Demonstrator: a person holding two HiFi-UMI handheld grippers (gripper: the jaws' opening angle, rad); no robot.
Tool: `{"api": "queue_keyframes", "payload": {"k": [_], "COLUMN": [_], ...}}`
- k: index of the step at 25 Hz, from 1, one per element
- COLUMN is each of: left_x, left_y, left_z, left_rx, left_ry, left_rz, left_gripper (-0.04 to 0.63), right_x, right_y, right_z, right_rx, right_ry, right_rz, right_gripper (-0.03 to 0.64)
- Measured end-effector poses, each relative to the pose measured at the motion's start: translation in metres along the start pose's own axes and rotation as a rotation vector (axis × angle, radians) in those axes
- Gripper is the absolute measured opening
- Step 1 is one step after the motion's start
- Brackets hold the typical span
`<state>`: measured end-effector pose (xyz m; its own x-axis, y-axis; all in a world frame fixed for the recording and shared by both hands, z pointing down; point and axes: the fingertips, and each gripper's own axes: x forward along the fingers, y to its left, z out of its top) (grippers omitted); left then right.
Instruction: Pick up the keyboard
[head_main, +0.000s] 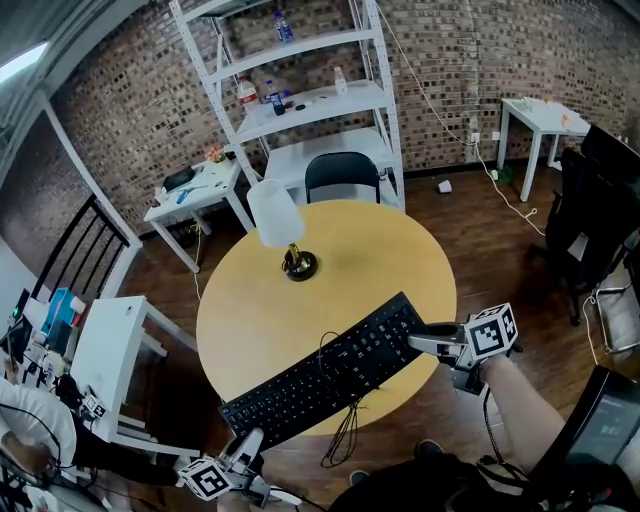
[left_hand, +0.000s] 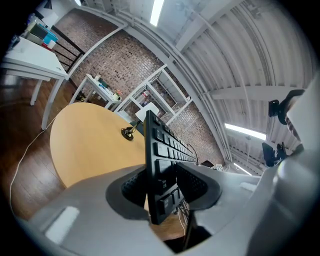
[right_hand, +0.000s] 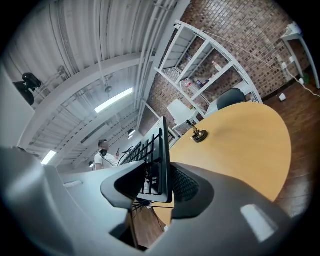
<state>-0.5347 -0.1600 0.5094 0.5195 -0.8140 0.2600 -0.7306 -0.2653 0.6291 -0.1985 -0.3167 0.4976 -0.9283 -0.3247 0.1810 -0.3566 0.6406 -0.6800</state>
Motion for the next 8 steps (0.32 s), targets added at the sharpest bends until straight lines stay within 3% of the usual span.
{"api": "queue_keyframes", "payload": {"k": [8], "left_x": [0.013], "left_y": [-0.009], "left_z": [0.006], "left_rx": [-0.01], "left_ry": [0.0], "left_rz": [-0.051], "left_gripper": [0.166], "right_x": [-0.011], "right_y": [-0.004], "right_z": [0.006], "right_rx": [-0.043], "right_ry": [0.006], "right_rz": [-0.056], "right_gripper": [0.155]}}
